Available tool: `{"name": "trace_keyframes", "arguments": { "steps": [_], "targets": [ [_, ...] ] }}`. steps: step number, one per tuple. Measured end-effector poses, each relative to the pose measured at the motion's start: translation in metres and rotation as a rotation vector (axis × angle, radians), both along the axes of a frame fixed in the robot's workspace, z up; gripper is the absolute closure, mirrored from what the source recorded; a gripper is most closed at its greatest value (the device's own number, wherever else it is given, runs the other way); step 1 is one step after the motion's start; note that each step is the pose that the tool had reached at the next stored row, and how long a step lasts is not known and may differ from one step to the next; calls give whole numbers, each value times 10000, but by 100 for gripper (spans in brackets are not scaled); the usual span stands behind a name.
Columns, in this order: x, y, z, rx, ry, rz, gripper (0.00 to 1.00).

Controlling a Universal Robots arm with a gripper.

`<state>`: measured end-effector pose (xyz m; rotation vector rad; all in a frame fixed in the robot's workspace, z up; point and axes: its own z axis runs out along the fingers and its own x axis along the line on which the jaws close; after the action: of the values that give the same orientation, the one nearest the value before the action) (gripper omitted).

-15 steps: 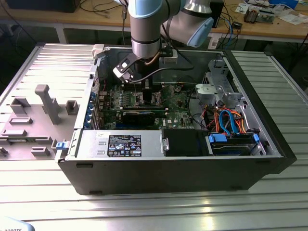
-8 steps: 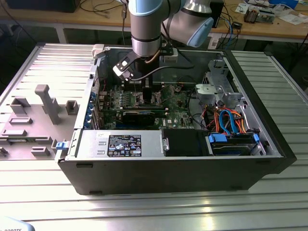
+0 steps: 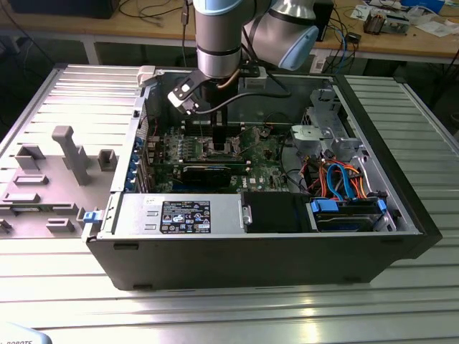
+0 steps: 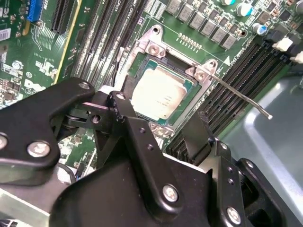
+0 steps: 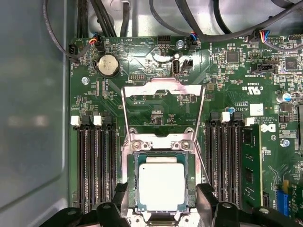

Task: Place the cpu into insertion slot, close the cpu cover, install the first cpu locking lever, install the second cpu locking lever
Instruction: 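Place the cpu into insertion slot, then close the cpu cover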

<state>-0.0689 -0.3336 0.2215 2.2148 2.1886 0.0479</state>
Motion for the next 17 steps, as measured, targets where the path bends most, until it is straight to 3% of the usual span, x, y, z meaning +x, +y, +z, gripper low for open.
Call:
{"name": "trace_keyframes", "arguments": {
  "steps": [4,7,17],
  "targets": [
    [5,-1,1,-1,31,-1,58],
    [6,-1,1,-2,31,0,89],
    [9,-1,1,-1,31,-1,89]
  ]
}}
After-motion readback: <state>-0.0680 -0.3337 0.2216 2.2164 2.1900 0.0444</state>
